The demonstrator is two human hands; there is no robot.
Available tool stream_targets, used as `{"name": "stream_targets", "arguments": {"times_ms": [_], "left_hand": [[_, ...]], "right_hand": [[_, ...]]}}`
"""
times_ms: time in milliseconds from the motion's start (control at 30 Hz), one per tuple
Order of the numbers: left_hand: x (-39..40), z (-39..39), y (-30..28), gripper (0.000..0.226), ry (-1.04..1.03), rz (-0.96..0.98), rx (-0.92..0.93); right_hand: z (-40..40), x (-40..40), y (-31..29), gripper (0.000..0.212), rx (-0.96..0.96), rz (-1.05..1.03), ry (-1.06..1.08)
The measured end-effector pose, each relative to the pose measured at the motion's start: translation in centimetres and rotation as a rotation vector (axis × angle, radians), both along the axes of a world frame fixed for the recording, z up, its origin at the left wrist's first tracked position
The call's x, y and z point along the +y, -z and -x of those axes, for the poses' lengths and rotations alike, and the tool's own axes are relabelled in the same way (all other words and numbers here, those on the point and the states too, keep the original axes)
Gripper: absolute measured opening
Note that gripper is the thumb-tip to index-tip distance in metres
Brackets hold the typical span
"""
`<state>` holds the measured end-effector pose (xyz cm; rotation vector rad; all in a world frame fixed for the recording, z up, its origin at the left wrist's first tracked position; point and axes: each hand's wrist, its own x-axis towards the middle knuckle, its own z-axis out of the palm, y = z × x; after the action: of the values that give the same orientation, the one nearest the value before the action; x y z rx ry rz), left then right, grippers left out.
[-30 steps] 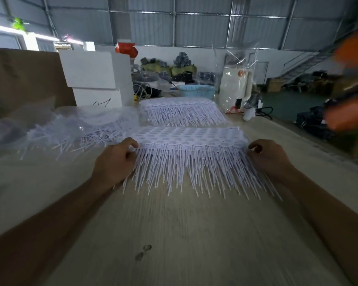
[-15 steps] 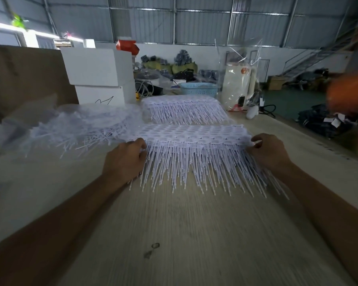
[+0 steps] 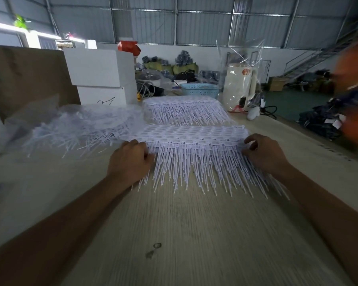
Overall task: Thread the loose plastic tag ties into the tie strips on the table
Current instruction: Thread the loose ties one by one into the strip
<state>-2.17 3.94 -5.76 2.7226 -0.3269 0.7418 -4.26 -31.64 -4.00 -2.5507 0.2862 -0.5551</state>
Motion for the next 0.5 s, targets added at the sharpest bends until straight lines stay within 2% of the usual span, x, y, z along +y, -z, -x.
{"name": "stream_targets", "arguments": {"times_ms": [133, 233, 300, 333, 433, 500], "left_hand": [[-0.1, 0.4, -0.1, 0.017, 0.009, 0.040, -0.011], [-0.1, 0.8, -0.3, 0.015, 0.004, 0.023, -0.042], [-0.1, 0.9, -0.5, 0.015, 0.003, 0.029, -0.057], [-0.1, 1.0, -0.5, 0.015, 0.006, 0.031, -0.064], [-0.1, 1.0, -0.4, 0.015, 0.021, 0.030, -0.101], [-0.2, 0.9, -0.3, 0.013, 0.037, 0.040, -0.130]], "right_hand": [[0.4, -0.1, 0.1, 0.034, -0.049, -0.074, -0.001], [0.6, -0.1, -0.4, 0.030, -0.107, -0.049, 0.014], [0.7, 0.1, -0.8, 0.025, -0.190, -0.110, 0.015], [0.8, 0.3, -1.0, 0.024, -0.224, -0.195, -0.005], [1.7, 1.2, -1.9, 0.021, -0.309, -0.687, -0.203], [2.4, 1.5, -2.8, 0.018, -0.328, -0.913, -0.305]]}}
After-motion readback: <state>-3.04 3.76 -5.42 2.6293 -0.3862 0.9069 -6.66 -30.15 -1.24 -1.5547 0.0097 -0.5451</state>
